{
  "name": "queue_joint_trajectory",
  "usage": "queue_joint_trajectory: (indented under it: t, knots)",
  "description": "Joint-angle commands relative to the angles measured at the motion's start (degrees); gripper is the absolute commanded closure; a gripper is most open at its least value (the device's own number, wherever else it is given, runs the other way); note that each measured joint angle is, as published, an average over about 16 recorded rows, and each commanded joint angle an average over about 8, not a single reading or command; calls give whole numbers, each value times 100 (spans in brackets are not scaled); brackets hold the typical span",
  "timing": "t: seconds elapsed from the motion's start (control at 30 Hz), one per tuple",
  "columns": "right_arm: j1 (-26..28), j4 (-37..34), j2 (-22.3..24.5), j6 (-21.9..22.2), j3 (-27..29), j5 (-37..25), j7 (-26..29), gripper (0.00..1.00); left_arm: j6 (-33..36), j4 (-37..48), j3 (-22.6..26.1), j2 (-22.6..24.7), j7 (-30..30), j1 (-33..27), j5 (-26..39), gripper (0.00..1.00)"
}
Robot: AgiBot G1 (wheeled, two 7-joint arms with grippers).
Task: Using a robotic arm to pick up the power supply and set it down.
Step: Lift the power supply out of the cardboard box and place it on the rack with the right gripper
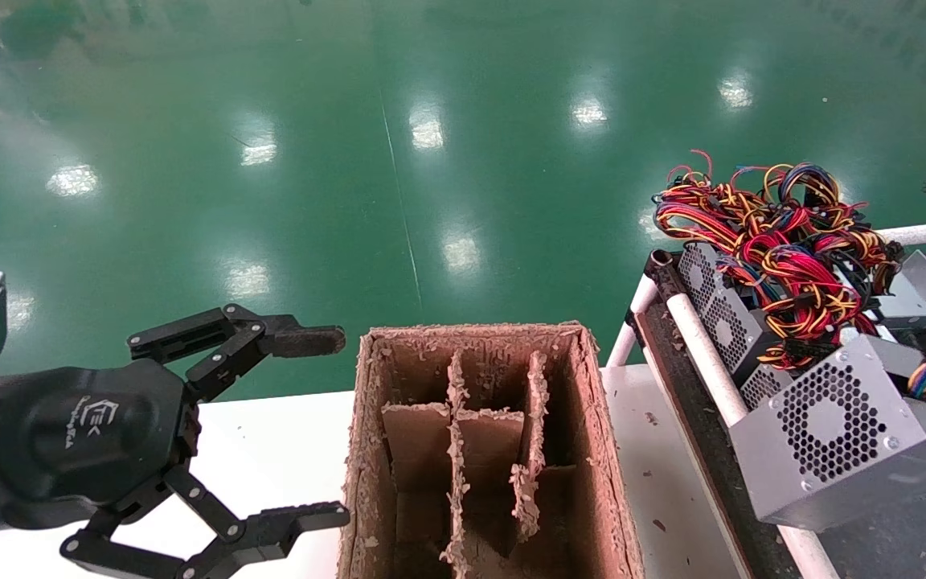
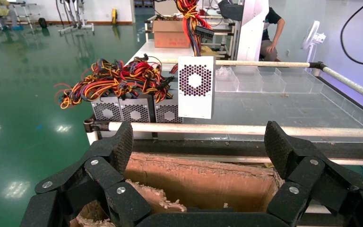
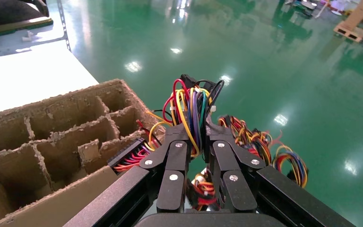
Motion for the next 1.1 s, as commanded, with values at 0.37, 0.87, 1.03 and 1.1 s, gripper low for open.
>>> queue_joint_trajectory:
  t: [0.37, 0.87, 1.03, 1.1]
  knots:
    - [-722, -731, 618, -74, -484, 774, -763, 100, -1, 0, 3, -1, 1, -1, -2, 0]
    - [-1097, -1188, 744, 35, -1669, 1547, -1669, 100, -3, 0, 6, -3, 3, -1, -4, 0]
    - [-1189, -1029, 651, 217, -1878, 1666, -1772, 100, -3, 0, 7, -3, 4, -2, -5, 0]
    - [-1220, -934, 634, 310, -1936, 1700, -1775, 100, -3, 0, 8, -3, 4, -2, -5, 0]
